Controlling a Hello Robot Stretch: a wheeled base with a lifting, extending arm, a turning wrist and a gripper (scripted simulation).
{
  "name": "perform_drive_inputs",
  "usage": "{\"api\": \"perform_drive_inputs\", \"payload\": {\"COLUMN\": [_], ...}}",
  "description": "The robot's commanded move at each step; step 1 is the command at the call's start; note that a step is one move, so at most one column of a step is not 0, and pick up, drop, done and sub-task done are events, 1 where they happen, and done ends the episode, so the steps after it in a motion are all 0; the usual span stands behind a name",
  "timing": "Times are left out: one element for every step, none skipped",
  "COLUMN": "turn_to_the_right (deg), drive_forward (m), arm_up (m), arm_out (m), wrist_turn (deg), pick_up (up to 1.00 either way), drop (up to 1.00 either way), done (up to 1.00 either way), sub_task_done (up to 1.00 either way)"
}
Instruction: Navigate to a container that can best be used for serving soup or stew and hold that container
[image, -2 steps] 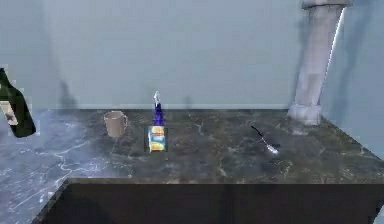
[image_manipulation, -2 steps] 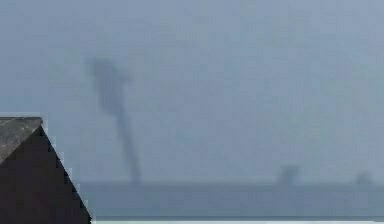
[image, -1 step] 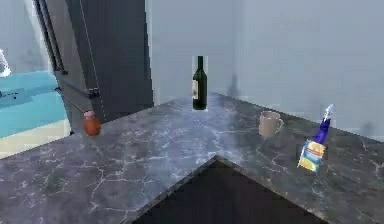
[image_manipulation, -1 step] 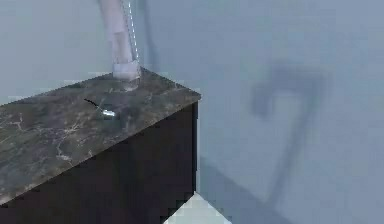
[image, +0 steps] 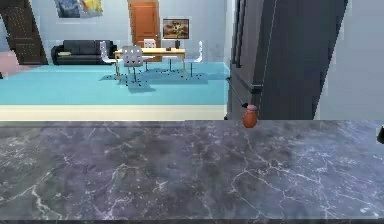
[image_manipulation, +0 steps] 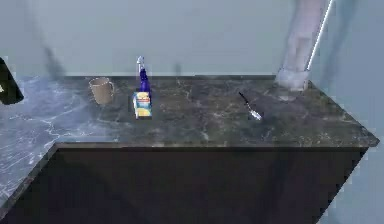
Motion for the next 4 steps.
{"api": "perform_drive_inputs", "payload": {"turn_to_the_right": [-21.0,45.0,45.0,3.0], "drive_forward": [0.00,0.00,0.00,0.00], "arm_up": [0.00,0.00,0.00,0.00], "arm_out": [0.00,0.00,0.00,0.00], "wrist_turn": [0.0,0.0,0.0,0.0], "pick_up": [0.00,0.00,0.00,0.00], "drop": [0.00,0.00,0.00,0.00], "done": [0.00,0.00,0.00,0.00], "sub_task_done": [0.00,0.00,0.00,0.00]}}
